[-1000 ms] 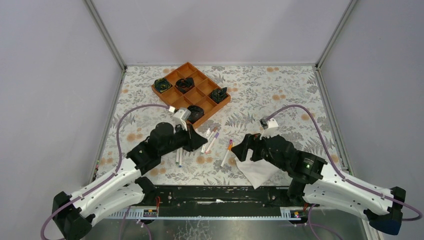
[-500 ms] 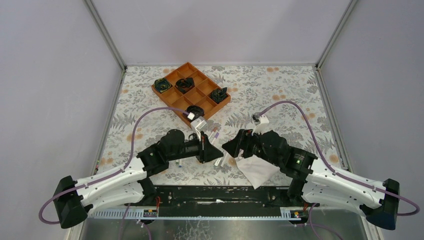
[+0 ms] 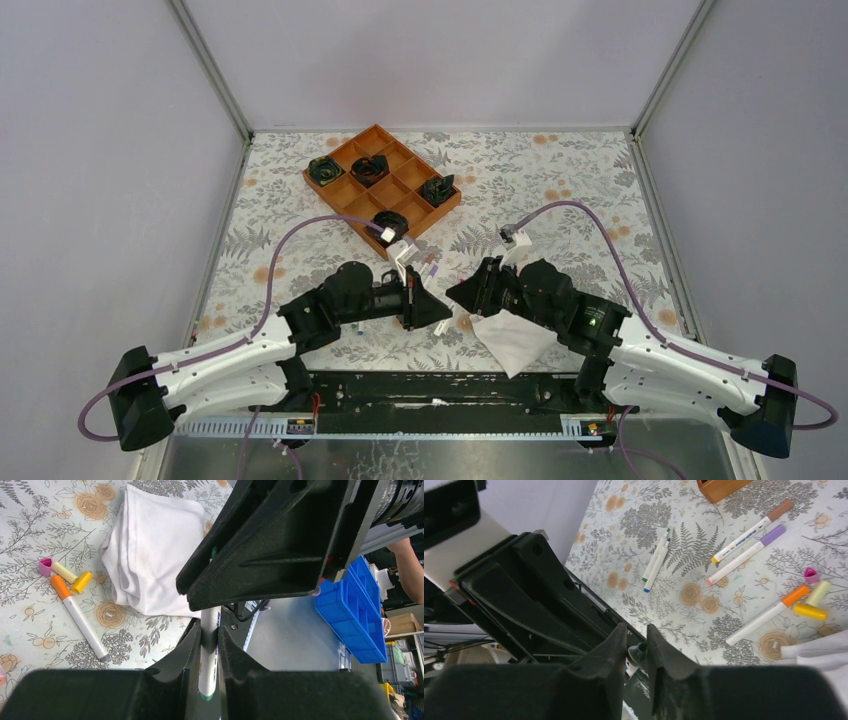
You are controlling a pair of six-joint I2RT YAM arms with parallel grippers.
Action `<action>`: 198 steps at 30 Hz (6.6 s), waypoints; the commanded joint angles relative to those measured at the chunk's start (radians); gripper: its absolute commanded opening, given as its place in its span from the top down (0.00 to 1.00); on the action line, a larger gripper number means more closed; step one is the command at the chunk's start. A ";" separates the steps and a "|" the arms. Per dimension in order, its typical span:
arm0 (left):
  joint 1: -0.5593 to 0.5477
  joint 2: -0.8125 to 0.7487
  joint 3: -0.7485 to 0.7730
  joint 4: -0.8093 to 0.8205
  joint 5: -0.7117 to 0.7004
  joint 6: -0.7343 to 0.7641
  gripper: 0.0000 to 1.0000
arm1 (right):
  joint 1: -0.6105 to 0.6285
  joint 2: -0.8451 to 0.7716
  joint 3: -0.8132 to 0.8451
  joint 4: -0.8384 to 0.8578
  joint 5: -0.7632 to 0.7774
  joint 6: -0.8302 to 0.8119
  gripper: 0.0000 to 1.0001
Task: Insert the pens into the pen caps
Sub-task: Pick up the pen from the center of the board, then insert the pen cap onto the pen.
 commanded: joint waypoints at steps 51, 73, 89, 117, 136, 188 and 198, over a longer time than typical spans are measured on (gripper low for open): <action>0.582 -0.006 0.286 -0.457 -0.271 0.362 1.00 | -0.175 0.550 0.264 -0.229 0.203 -0.370 0.53; 0.584 0.011 0.242 -0.430 -0.281 0.334 1.00 | -0.191 0.725 0.252 -0.201 0.145 -0.271 0.79; 0.584 0.006 0.239 -0.433 -0.275 0.333 1.00 | -0.190 0.768 0.247 -0.162 0.151 -0.270 0.80; 0.587 -0.001 0.237 -0.433 -0.269 0.331 1.00 | -0.190 0.863 0.253 -0.187 0.255 -0.268 0.79; 0.586 -0.006 0.235 -0.434 -0.273 0.333 1.00 | -0.226 0.900 0.262 -0.212 0.244 -0.264 0.74; 0.047 0.367 0.005 0.194 -0.140 -0.115 1.00 | -0.276 0.504 0.291 -0.237 -0.100 -0.154 1.00; 0.038 0.396 0.026 0.178 -0.113 -0.114 1.00 | -0.277 0.489 0.288 -0.231 -0.080 -0.139 1.00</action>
